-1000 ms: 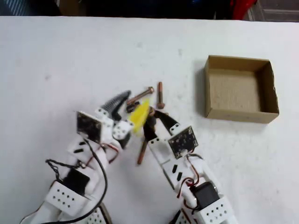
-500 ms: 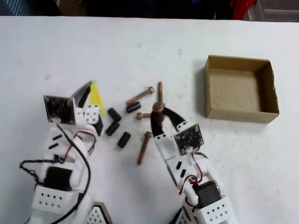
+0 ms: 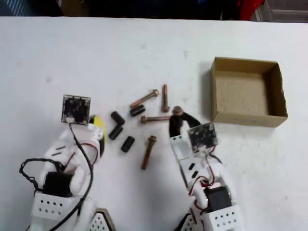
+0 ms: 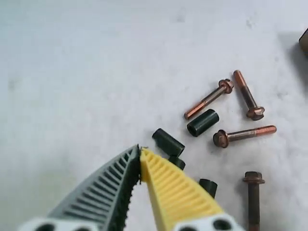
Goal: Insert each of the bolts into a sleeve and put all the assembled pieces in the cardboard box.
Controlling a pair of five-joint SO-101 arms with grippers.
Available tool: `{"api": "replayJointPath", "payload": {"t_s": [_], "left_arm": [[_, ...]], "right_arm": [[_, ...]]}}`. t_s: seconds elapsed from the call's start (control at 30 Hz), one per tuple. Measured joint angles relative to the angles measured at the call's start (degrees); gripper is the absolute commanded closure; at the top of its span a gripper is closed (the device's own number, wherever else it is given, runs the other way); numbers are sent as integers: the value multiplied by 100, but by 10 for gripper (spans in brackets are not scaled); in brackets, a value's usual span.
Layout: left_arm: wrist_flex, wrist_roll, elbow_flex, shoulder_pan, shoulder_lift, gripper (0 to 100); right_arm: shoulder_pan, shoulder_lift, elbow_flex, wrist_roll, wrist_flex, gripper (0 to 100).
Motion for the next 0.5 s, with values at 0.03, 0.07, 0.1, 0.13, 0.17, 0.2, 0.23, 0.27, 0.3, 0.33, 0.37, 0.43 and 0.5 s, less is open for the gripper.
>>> {"api": "replayJointPath", "payload": {"t_s": [0.03,0.07,0.1,0.13,0.17,0.2,0.23,0.27,0.3,0.33,0.37,0.43,0.5], "left_arm": [[62,-18,0,0,0,978],[132,-35,0,0,0,978],[176,-35,0,0,0,978],[246,-35,0,0,0,978],[316,-35,0,0,0,978],[360,-35,0,0,0,978],[378,-35,18,0,0,978],[378,-35,88,0,-9,978],[378,-35,202,0,0,978],[378,-53,334,0,0,978],[343,-53,457,0,-9,978],[211,-53,607,-44,-9,978],[141,-53,633,-211,-9,978]], "right_arm": [[132,0,-167,0,229,982],[264,0,-316,0,422,982],[387,0,-475,0,615,982],[510,0,-633,0,782,982],[624,0,-791,0,932,982],[712,0,-949,0,1064,982],[800,0,-1108,0,1187,982],[870,0,-1284,26,1327,982],[941,0,-1459,114,1459,982],[993,0,-1635,220,1591,982],[1020,0,-1802,308,1697,982],[1002,26,-2110,422,1846,982],[1002,237,-2444,510,1881,982]]}}
